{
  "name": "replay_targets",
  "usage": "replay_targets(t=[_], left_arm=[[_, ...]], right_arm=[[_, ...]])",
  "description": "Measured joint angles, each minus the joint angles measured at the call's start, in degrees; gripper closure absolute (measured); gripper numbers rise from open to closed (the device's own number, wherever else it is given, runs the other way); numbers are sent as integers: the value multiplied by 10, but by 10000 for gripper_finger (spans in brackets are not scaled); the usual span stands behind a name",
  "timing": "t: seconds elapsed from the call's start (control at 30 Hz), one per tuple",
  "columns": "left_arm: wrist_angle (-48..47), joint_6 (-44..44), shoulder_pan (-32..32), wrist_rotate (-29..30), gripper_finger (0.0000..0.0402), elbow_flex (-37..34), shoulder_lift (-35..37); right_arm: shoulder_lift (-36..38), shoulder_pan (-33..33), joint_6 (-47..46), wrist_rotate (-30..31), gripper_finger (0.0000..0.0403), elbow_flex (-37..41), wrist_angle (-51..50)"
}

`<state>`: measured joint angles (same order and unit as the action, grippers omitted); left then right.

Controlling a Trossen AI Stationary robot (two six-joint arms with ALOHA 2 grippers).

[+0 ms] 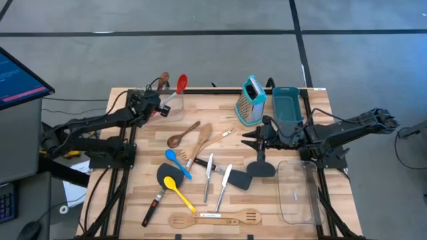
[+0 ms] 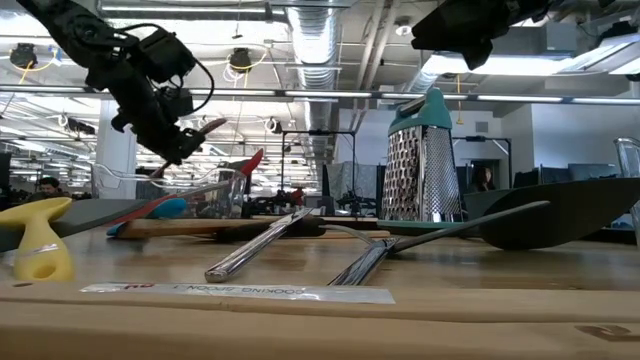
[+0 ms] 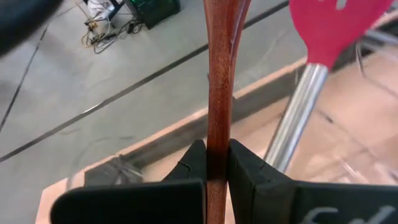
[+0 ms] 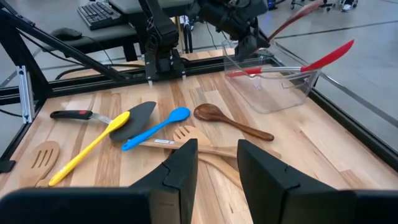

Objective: Pick & Place Kitchen Items
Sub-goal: Put the right dark brown wooden spoon into the left transparent bin

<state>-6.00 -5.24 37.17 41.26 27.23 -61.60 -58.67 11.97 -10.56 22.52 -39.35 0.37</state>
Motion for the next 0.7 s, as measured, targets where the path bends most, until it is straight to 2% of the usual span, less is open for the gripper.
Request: replay_targets(t=[0.13,0.4,0.7], left_arm=[[-1,-2,0,-20,396,-20,0],[-1,-16,0,-24,396,-54,0],[0,-28,0,-36,394,-56,0]], right_arm=[[0,0,0,0,295,0,0],[0,0,0,0,295,0,0],[0,0,0,0,295,0,0]])
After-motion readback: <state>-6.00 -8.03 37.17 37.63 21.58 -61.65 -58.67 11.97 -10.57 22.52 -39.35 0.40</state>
